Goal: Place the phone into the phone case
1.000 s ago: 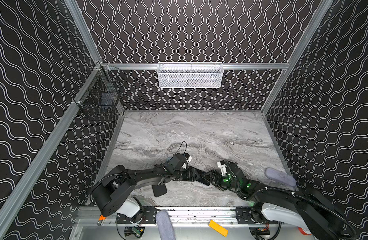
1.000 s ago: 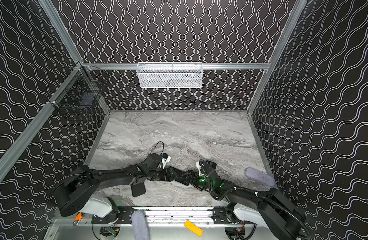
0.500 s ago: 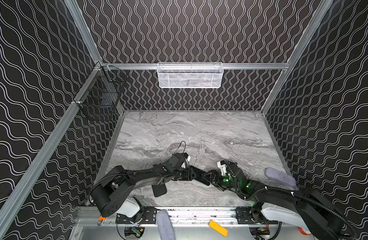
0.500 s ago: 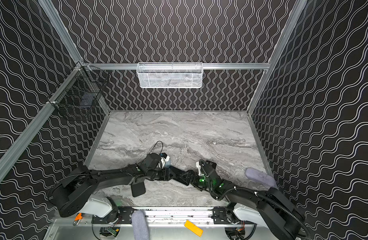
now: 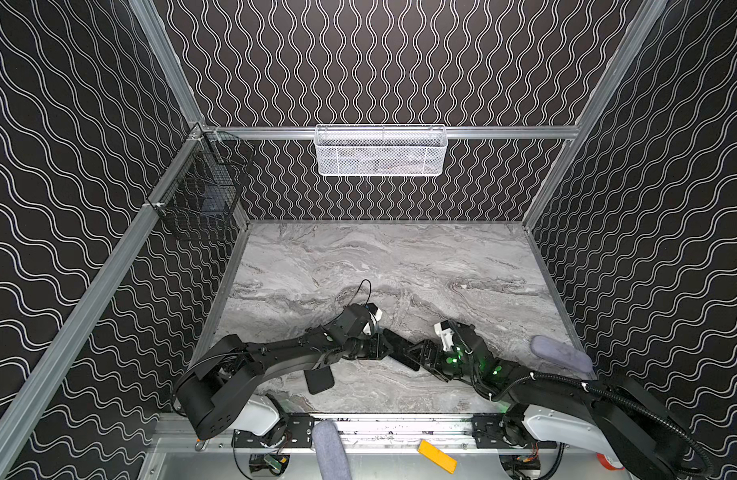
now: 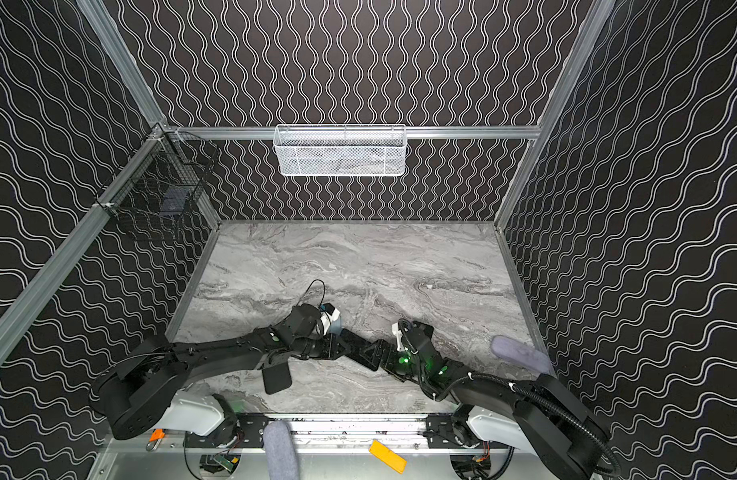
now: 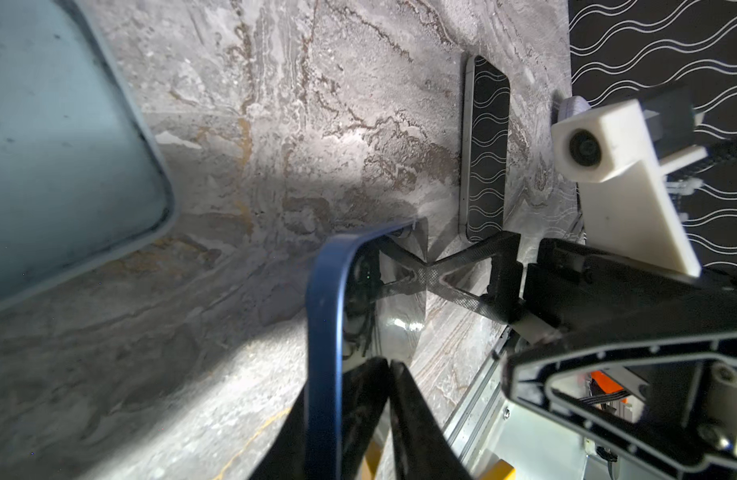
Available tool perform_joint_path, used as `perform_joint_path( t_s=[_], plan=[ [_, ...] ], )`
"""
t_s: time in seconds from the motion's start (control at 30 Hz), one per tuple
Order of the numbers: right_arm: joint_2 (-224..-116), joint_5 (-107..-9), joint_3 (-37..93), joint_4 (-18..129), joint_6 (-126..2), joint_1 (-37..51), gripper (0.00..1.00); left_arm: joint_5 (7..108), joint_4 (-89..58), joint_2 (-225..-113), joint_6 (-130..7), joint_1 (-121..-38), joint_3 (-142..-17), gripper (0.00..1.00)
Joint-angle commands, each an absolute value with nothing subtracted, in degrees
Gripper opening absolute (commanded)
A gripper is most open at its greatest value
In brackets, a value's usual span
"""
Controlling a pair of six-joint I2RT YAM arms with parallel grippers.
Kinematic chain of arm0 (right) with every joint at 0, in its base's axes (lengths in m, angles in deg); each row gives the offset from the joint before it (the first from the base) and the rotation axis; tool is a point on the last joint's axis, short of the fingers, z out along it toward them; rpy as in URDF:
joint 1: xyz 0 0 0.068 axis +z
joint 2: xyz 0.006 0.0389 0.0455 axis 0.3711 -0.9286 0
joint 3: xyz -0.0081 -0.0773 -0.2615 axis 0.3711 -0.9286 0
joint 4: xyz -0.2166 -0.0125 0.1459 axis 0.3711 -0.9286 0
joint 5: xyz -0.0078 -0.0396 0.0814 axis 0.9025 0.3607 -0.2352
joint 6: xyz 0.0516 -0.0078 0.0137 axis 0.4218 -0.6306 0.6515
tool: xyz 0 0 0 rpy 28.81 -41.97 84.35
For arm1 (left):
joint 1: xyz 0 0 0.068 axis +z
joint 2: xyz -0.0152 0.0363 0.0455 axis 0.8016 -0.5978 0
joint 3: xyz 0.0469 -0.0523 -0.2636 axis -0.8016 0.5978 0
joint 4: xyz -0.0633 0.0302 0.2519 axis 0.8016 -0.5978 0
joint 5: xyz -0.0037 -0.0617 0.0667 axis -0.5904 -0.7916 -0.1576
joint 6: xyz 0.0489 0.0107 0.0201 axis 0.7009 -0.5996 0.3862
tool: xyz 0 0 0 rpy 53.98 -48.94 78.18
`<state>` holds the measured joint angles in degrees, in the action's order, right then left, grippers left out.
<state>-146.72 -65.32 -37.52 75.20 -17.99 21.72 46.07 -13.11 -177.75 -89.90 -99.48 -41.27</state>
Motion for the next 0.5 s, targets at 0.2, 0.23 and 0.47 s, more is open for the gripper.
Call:
perform_joint_path(
  t_s=[0.2, 0.23, 0.47],
  plan=[
    [-139.75, -61.24, -35.06, 58.9, -20.72, 20.42, 0.99, 46.75, -11.71, -175.36, -89.58, -98.92, -41.18, 0.12],
    [-138.1, -60.97, -33.98, 56.7, -21.54, 19.71, 1.0, 46.7, -11.73, -174.71, -89.49, -98.82, -41.39, 0.12],
    [-128.69, -57.99, -22.64, 40.93, -29.52, 12.93, 1.0, 46.79, -13.74, -170.44, -83.3, -97.91, -45.48, 0.1]
  ],
)
